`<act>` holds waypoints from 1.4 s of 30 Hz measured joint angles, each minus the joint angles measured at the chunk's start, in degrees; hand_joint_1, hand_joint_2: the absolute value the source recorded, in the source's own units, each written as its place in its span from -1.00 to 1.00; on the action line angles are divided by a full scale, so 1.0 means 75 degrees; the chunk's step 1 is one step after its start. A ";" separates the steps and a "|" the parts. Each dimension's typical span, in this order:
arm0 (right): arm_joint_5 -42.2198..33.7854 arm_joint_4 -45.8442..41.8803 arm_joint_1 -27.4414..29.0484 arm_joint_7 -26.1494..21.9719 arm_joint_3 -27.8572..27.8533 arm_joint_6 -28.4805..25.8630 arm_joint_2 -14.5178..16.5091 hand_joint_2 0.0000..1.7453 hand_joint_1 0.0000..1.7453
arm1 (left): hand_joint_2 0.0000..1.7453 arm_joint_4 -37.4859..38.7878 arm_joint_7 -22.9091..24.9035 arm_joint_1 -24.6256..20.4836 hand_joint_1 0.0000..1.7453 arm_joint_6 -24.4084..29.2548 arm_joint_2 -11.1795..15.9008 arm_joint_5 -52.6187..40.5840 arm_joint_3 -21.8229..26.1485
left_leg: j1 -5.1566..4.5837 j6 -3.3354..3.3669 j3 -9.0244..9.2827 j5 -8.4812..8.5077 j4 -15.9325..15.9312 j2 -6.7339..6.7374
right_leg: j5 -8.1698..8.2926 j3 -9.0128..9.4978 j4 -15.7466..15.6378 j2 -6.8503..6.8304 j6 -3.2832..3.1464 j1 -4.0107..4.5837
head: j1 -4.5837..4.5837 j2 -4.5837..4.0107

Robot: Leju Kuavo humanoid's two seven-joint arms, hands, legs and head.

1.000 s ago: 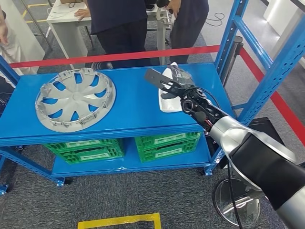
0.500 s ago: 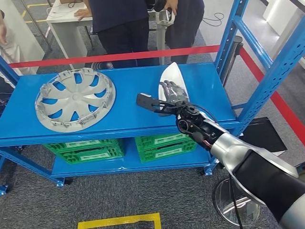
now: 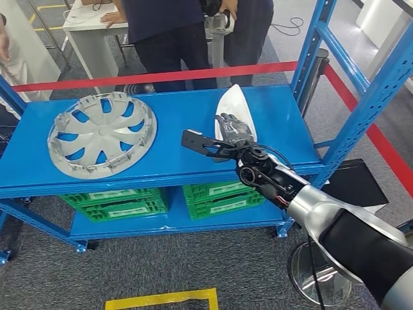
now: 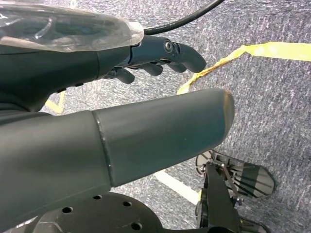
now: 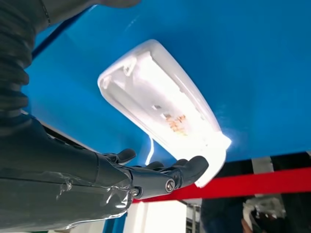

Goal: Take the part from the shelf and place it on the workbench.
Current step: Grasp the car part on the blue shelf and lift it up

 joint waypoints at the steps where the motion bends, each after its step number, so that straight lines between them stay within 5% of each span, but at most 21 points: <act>1: -0.0024 -0.0009 0.0020 0.0020 -0.0013 0.0015 -0.0007 1.00 -1.00 | -1.00 0.0000 0.0001 0.0000 -1.00 0.0000 0.0000 -0.0001 0.0000 | 0.0000 0.0000 0.0000 0.0000 0.0000 0.0000 | 0.0000 0.0000 0.0000 0.0000 0.0000 0.0000 | 0.0000 0.0000; 23: -0.0600 0.0667 0.0207 -0.0326 -0.0243 -0.0094 -0.0195 1.00 -1.00 | -1.00 0.0000 0.0010 -0.0001 -1.00 -0.0004 0.0000 -0.0028 0.0000 | 0.0000 0.0000 -0.0001 -0.0001 0.0000 -0.0001 | 0.0000 0.0000 -0.0001 0.0000 0.0000 0.0000 | -0.0001 0.0000; 42: -0.0675 0.1088 0.0191 -0.1541 -0.0307 0.0014 -0.0205 1.00 -1.00 | -1.00 0.0000 -0.0016 -0.0001 -1.00 -0.0061 -0.0003 -0.0053 -0.0043 | 0.0000 0.0000 -0.0001 -0.0001 0.0000 -0.0001 | 0.0000 0.0002 -0.0001 -0.0001 0.0000 -0.0001 | -0.0001 0.0000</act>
